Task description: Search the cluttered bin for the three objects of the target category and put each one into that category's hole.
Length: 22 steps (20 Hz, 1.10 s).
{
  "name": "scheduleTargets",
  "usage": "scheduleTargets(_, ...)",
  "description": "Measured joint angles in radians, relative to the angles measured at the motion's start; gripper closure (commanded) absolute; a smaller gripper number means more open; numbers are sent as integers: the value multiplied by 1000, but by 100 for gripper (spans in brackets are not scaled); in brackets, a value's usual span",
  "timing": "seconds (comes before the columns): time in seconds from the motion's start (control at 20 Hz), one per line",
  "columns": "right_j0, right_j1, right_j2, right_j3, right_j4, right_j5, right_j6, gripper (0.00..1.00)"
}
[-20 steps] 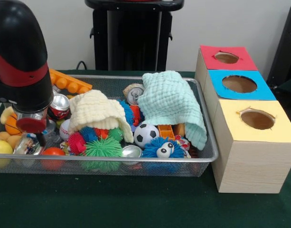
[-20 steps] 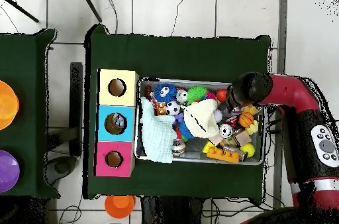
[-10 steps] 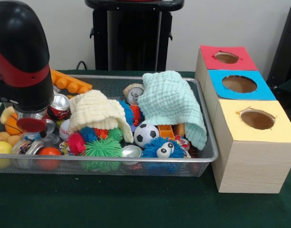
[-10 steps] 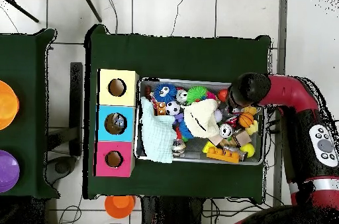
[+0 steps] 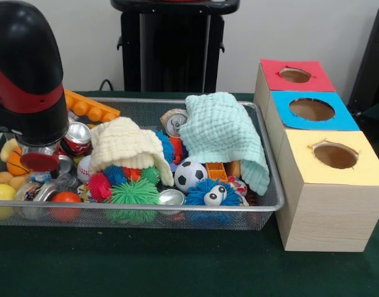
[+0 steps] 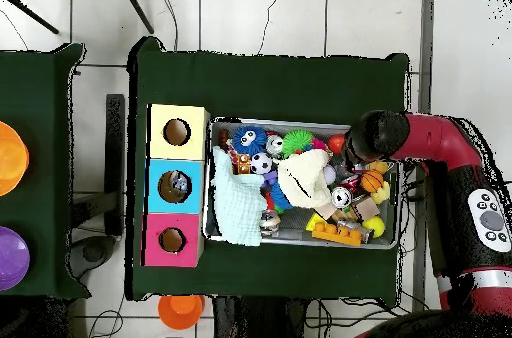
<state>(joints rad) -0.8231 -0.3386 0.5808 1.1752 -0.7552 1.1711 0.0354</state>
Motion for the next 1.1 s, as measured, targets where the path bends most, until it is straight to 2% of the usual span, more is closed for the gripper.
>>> scheduleTargets(0.45,-9,-15,0,14,1,0,0,100)
scheduleTargets(0.8,-84,-106,7,97,22,0,0,100)
scheduleTargets(1.1,-138,-164,11,122,39,0,0,100)
